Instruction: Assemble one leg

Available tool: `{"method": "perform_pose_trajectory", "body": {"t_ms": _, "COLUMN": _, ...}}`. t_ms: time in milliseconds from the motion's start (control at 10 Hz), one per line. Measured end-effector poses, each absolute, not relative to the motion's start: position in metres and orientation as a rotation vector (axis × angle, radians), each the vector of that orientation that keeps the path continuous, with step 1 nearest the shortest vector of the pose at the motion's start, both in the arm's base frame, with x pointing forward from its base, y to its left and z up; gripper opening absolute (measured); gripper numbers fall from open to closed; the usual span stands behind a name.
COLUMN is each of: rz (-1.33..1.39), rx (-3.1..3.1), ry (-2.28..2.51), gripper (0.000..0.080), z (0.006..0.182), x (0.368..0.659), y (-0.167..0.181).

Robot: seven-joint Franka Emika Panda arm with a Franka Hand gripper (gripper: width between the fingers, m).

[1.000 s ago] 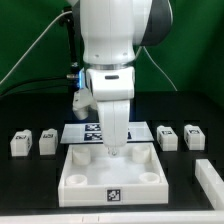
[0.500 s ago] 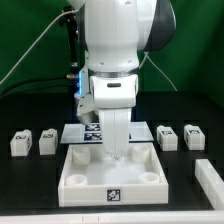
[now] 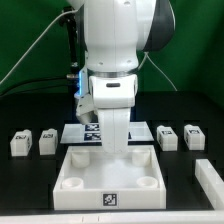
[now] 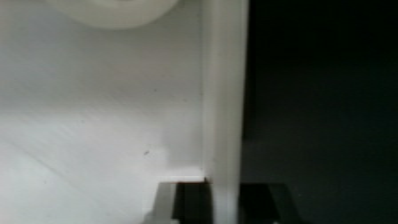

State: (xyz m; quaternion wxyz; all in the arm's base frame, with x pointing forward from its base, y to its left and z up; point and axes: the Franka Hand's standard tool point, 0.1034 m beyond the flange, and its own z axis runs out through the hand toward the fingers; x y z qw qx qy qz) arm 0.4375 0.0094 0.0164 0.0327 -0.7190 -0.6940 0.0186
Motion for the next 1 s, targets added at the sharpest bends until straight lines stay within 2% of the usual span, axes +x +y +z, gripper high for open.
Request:
{"method": "perform_pose_trajectory", "body": {"t_ms": 800, "rz": 0.056, "rx": -2.210, "ry": -2.140, "gripper": 0.0058, "z": 0.017, "x": 0.438, "y": 0.009}}
{"method": "perform_pose_trajectory", "body": {"t_ms": 1000, "rz": 0.028, "rx": -2.150, "ry": -2.214, "gripper": 0.0058, "z": 0.018, "x": 0.453, "y": 0.019}}
